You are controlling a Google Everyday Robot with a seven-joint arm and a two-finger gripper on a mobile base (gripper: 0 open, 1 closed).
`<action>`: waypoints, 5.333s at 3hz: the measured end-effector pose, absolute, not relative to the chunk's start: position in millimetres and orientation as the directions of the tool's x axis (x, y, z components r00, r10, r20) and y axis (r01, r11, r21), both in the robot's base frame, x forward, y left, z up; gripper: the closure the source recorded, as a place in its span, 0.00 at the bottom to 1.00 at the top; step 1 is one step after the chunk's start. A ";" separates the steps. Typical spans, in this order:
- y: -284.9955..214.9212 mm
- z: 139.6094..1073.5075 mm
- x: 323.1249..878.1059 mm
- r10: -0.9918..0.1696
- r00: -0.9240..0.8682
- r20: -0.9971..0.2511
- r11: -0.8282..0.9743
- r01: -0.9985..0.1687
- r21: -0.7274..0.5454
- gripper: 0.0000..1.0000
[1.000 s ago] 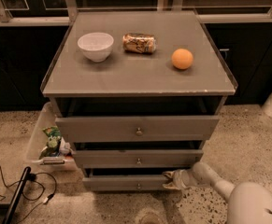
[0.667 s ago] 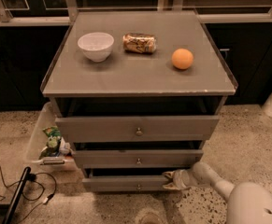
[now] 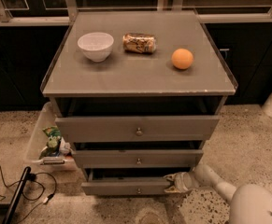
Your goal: Open bottom drawer
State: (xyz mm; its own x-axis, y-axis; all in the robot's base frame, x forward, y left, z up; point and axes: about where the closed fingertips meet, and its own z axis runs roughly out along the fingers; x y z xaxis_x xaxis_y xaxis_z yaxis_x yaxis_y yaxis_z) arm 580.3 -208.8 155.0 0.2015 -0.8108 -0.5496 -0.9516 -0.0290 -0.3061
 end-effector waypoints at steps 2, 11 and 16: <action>-214.4 157.2 548.5 -0.803 0.193 -0.563 -0.026 -0.956 -0.292 1.00; -226.0 155.6 471.8 -0.767 0.197 -0.611 -0.073 -0.972 -0.222 1.00; -228.7 150.5 448.2 -0.758 0.184 -0.625 -0.083 -0.979 -0.187 0.14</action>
Offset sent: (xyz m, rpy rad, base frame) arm -0.1085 -0.0252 0.0220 0.0158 0.0282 0.0150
